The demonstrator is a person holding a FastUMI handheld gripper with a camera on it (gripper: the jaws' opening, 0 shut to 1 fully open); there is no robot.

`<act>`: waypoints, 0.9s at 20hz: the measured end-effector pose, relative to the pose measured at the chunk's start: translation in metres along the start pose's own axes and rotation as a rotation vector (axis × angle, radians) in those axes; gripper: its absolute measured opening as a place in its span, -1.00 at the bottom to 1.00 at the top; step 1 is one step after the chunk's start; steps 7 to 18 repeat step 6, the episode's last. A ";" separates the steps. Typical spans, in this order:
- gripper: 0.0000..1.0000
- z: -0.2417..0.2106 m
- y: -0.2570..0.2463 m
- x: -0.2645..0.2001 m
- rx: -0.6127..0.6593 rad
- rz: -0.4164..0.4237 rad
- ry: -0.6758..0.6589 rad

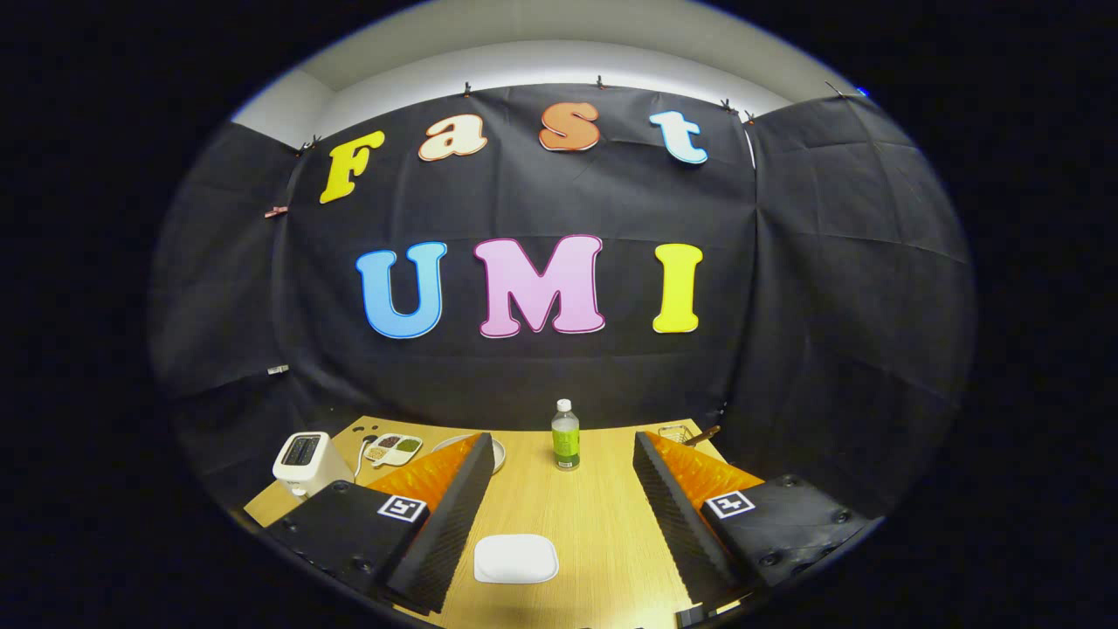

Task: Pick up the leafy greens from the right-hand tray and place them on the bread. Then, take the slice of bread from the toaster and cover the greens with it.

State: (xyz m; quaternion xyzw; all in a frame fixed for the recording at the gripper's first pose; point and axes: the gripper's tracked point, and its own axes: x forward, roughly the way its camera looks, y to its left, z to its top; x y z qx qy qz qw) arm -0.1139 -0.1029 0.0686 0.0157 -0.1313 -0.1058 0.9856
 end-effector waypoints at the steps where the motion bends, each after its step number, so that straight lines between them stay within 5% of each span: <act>1: 0.98 -0.002 -0.005 -0.003 0.001 -0.009 0.001; 18: 0.98 -0.009 -0.010 -0.001 0.012 -0.034 0.023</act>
